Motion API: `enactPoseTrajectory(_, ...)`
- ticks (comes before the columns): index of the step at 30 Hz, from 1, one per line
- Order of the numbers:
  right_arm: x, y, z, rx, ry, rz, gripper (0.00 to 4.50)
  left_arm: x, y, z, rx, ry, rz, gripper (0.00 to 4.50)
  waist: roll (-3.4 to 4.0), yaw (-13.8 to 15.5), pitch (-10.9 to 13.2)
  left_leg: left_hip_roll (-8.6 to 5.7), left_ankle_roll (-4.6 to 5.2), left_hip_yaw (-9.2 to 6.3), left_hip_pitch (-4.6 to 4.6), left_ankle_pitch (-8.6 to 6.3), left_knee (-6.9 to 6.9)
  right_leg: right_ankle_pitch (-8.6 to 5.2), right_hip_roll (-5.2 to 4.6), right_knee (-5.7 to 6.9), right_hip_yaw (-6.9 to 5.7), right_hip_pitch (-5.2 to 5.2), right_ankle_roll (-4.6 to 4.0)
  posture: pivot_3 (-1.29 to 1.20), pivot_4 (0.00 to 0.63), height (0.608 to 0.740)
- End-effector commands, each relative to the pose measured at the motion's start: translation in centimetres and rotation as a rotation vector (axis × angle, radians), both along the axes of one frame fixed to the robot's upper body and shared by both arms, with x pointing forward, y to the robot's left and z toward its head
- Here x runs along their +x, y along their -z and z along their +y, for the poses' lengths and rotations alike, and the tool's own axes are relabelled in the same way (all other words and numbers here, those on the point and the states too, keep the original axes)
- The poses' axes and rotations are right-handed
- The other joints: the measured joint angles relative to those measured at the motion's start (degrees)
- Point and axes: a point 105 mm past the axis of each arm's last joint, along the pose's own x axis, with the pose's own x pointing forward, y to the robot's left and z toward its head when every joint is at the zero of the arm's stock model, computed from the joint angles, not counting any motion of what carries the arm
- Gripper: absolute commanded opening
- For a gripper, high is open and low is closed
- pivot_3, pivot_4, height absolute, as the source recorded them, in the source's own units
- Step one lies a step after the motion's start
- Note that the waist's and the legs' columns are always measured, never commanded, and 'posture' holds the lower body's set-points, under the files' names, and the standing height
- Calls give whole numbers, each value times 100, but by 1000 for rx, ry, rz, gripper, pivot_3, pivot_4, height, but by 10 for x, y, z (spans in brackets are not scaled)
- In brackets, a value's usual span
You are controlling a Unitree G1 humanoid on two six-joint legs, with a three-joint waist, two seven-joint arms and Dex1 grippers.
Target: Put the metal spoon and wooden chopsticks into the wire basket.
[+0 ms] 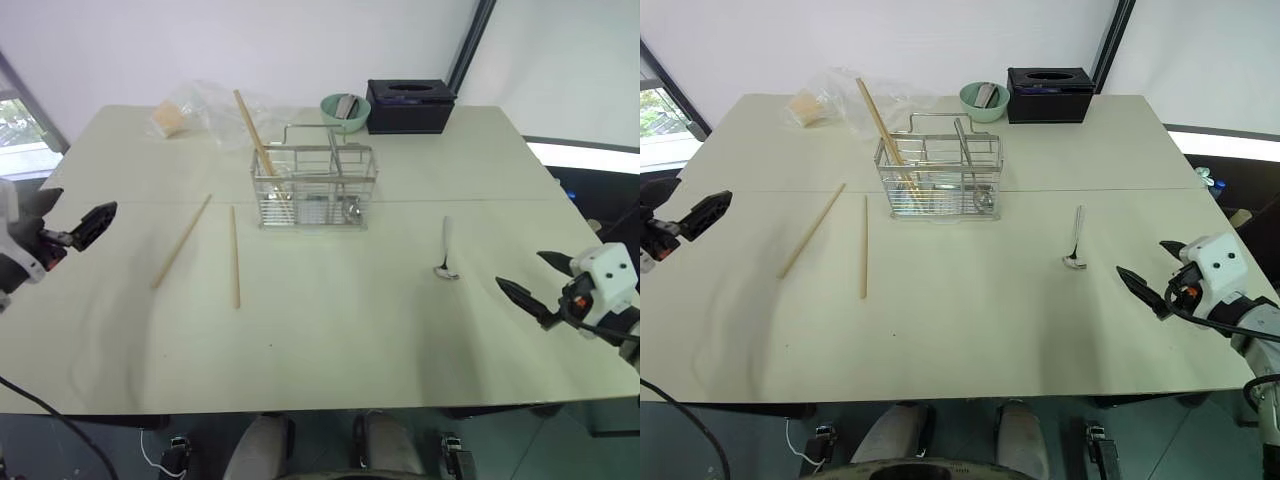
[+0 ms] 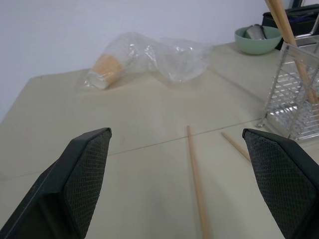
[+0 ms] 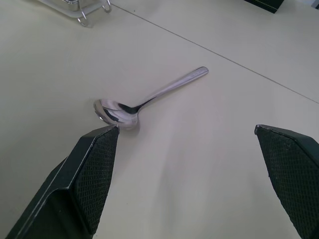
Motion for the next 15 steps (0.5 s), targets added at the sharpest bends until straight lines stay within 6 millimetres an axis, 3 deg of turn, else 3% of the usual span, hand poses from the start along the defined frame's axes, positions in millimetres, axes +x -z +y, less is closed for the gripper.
enactPoseTrajectory(1, 0, -14, 1, -20, 4, -66, 4500, 2, -13, -4, 15, 20, -46, 4447, 0, -4, 0, 0, 0, 1, 1, 0, 0, 0, 0, 0, 0, 1, 0, 0, 150, 649)
enactPoseTrajectory(15, 10, -22, 6, -28, -3, -105, 4500, 4, -12, -12, 9, 57, -36, 4447, 1, -2, -1, 0, 7, 3, 2, 4, 1, 0, 0, 1, 0, 1, 0, 0, 150, 649)
